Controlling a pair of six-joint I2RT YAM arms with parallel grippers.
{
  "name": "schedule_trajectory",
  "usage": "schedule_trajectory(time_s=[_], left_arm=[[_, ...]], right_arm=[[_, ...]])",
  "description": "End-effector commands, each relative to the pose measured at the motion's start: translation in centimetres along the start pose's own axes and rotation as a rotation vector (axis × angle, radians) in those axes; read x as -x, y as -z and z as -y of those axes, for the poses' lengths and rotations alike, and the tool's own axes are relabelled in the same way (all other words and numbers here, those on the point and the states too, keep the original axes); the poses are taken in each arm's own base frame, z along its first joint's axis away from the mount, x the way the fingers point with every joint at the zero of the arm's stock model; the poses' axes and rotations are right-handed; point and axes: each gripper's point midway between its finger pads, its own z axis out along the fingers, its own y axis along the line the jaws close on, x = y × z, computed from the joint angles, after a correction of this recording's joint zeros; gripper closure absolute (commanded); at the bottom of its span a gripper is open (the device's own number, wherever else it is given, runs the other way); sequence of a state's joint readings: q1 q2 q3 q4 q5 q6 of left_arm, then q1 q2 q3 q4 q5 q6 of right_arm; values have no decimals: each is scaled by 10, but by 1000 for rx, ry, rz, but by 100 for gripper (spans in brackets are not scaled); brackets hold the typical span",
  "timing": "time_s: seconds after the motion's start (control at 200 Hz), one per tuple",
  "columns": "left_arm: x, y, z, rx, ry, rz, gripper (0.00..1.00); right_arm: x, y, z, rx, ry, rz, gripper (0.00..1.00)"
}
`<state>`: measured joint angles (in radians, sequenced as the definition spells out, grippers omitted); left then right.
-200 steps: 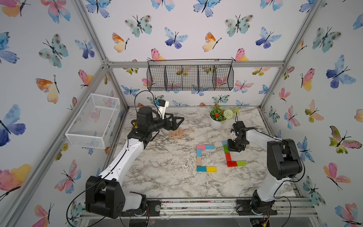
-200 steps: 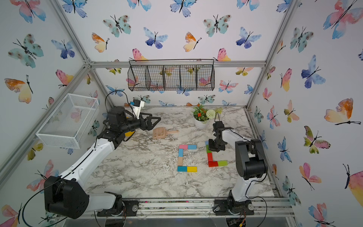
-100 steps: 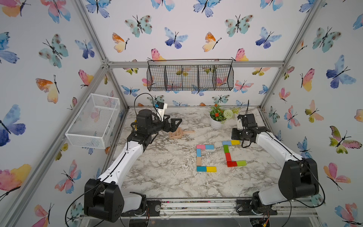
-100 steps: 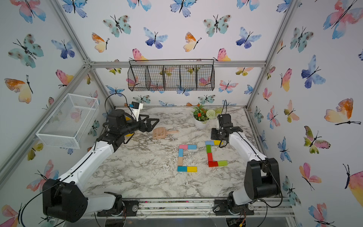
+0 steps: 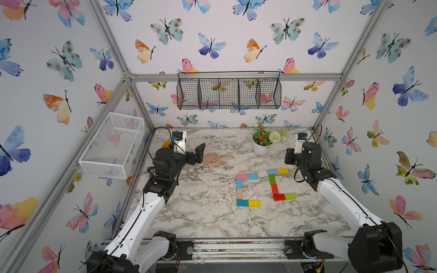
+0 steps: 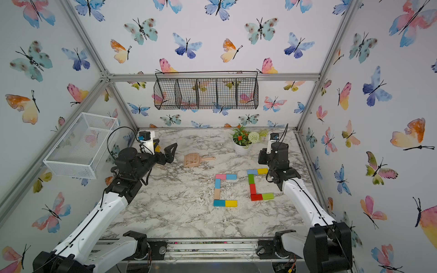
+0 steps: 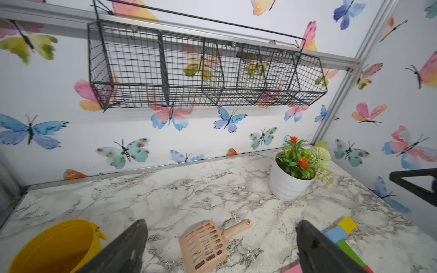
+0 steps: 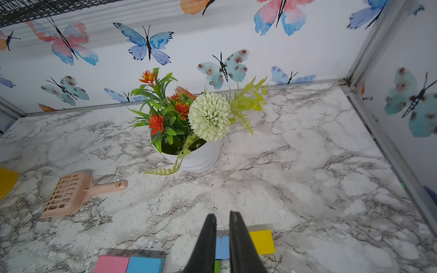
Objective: Assemble the letter c with building blocks
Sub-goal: Adjust the building block at the center of the board, then reset both arms
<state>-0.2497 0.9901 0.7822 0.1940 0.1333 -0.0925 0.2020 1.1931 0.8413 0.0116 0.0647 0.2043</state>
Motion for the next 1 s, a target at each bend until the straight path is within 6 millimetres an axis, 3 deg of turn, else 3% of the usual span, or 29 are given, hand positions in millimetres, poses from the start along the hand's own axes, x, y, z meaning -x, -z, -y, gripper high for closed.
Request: schedule_trajectory(time_s=[0.0,0.075,0.16,0.275,0.31,0.526,0.661,0.881,0.996], left_arm=[[1,10,-23,126,-37,59,2],[-5,19,-31,178,-57,81,2],[-18,27,-43,243,-97,86,2],[-37,34,-52,283,-120,72,2],[-39,36,-53,287,-120,77,2],[-59,47,-71,356,-99,102,2],[-75,50,-81,361,-80,102,1],[-99,60,-95,401,-85,133,2],[-123,56,-111,439,-95,57,2]], right_arm=[[30,6,7,-40,15,153,71],[23,4,19,-105,12,158,52],[16,3,25,-131,48,174,21],[9,2,30,-155,67,192,0],[6,1,32,-162,70,190,4],[-20,-1,32,-142,134,209,4],[-18,11,30,-126,170,325,4],[-35,2,34,-144,235,296,4],[-41,6,36,-150,226,333,4]])
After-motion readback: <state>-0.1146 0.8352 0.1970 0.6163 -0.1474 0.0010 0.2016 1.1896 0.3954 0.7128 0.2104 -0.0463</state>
